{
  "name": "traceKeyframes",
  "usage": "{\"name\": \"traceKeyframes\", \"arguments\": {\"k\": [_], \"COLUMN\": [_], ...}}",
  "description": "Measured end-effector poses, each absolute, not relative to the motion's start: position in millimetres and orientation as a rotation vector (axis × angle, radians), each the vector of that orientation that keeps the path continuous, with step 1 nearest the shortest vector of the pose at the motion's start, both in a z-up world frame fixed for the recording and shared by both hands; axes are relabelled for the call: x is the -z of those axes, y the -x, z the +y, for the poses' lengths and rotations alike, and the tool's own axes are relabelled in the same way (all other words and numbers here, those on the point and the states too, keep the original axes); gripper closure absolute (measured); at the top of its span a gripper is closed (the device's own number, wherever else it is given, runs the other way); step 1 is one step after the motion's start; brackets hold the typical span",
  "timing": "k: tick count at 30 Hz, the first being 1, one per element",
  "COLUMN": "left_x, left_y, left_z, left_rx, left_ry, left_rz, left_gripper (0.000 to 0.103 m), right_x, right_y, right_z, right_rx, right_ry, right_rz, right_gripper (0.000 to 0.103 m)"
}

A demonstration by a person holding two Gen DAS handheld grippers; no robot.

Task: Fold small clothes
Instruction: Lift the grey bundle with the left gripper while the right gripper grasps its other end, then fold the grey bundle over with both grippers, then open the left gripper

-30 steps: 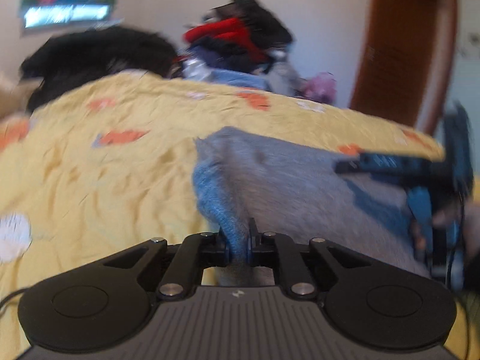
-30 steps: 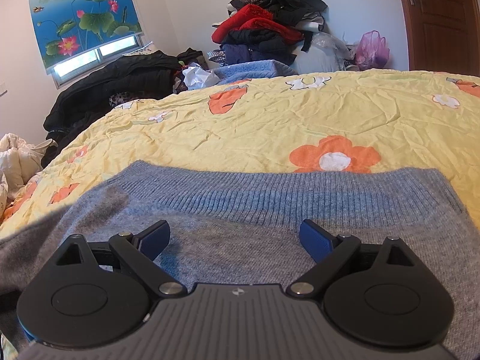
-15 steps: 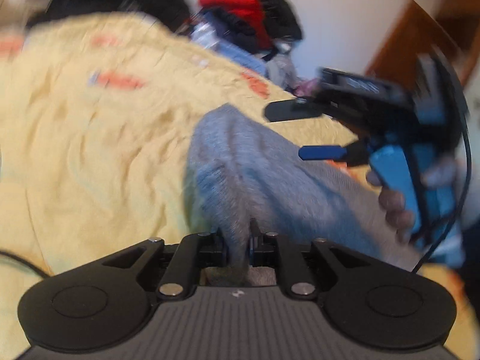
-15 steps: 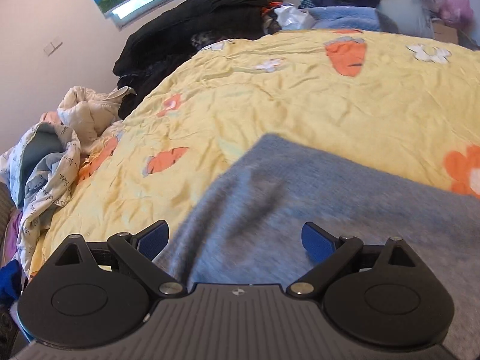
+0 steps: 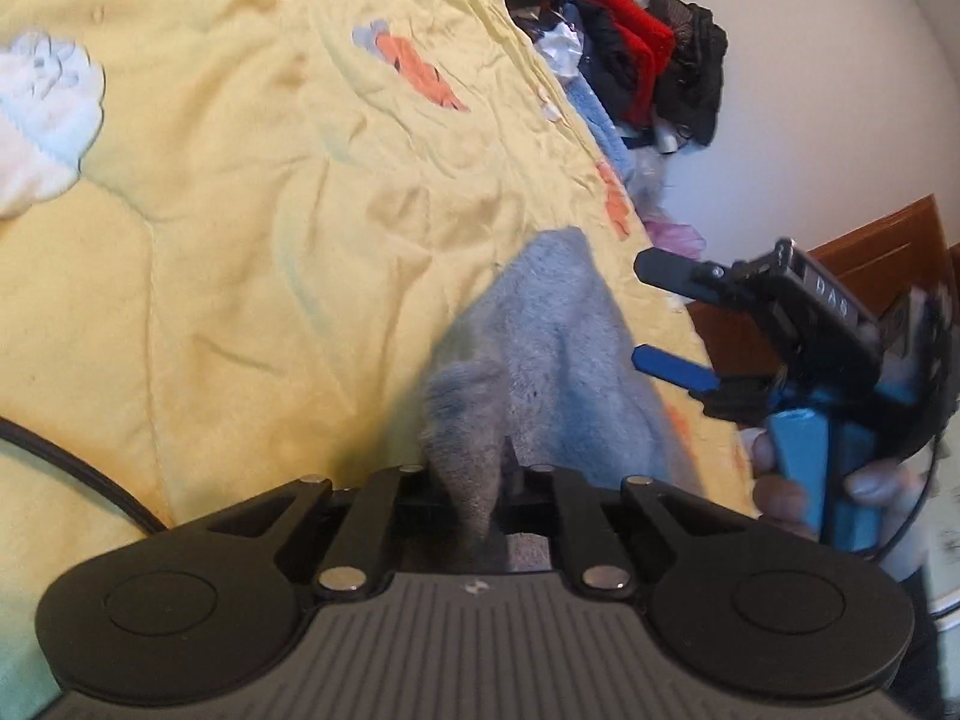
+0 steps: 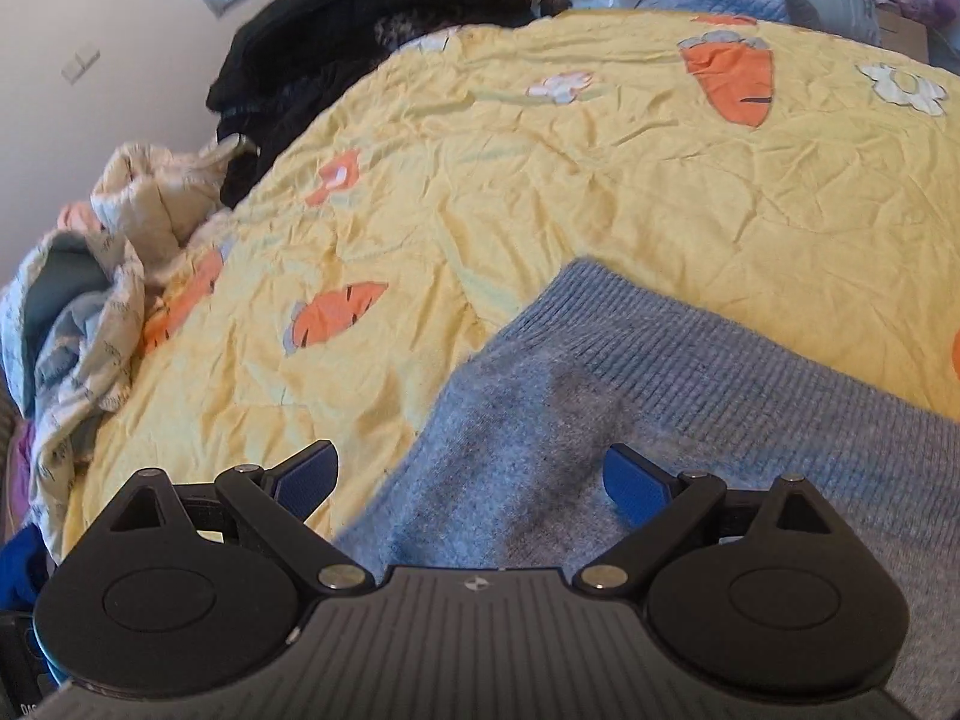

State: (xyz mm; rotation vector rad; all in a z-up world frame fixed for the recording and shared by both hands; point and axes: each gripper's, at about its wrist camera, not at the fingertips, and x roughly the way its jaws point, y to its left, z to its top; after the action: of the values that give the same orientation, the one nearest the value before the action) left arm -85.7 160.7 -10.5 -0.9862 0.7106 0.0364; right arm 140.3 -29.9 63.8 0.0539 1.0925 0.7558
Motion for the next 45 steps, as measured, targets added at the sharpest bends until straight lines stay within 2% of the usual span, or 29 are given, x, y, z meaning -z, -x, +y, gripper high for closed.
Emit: {"name": "traceKeyframes", "arguments": {"k": [3, 6, 8, 11, 14, 16, 18, 21, 28, 36, 45], "left_x": [-23.9, -53.1, -47.8, -38.3, -32.5, -29.9, -28.9, -29.4, -45.1, -59.1, -54.0], "left_y": [88.9, 117.9, 130.6, 138.0, 132.0, 129.3, 128.0, 125.8, 129.4, 128.2, 123.4], "left_z": [119.8, 20.2, -16.1, -28.8, -23.5, -20.9, -21.2, -25.7, -46.4, -101.1, -178.0], "left_rx": [-0.088, 0.048, 0.163, 0.199, 0.193, 0.186, 0.18, 0.168, 0.207, 0.361, 0.503], "left_ry": [0.666, 0.012, -0.147, -0.196, -0.191, -0.2, -0.206, -0.215, -0.223, -0.208, -0.254], "left_rz": [0.625, 0.431, 0.428, 0.445, 0.481, 0.491, 0.495, 0.494, 0.475, 0.444, 0.44], "left_gripper": [0.095, 0.095, 0.095, 0.095, 0.095, 0.095, 0.095, 0.095, 0.095, 0.095, 0.095], "right_x": [-64.3, -66.9, -66.6, -60.9, -52.2, -45.7, -41.4, -40.0, -48.1, -59.6, -44.7], "right_y": [-145.7, -155.6, -160.6, -164.5, -166.2, -167.7, -170.9, -172.1, -168.7, -171.2, -162.5], "right_z": [-9.5, -1.0, -5.6, -21.8, -43.7, -55.3, -65.2, -75.0, -108.8, -219.8, -329.2], "right_rx": [-0.777, -0.849, -0.868, -0.813, -0.785, -0.775, -0.775, -0.794, -0.892, -0.892, -0.776], "right_ry": [0.021, -0.005, -0.03, -0.004, -0.025, -0.039, -0.072, -0.088, -0.16, -0.341, -0.421], "right_rz": [1.149, 1.241, 1.294, 1.305, 1.288, 1.278, 1.264, 1.222, 1.133, 1.096, 1.055], "right_gripper": [0.011, 0.011, 0.011, 0.013, 0.029, 0.045, 0.051, 0.081, 0.081, 0.081, 0.082]}}
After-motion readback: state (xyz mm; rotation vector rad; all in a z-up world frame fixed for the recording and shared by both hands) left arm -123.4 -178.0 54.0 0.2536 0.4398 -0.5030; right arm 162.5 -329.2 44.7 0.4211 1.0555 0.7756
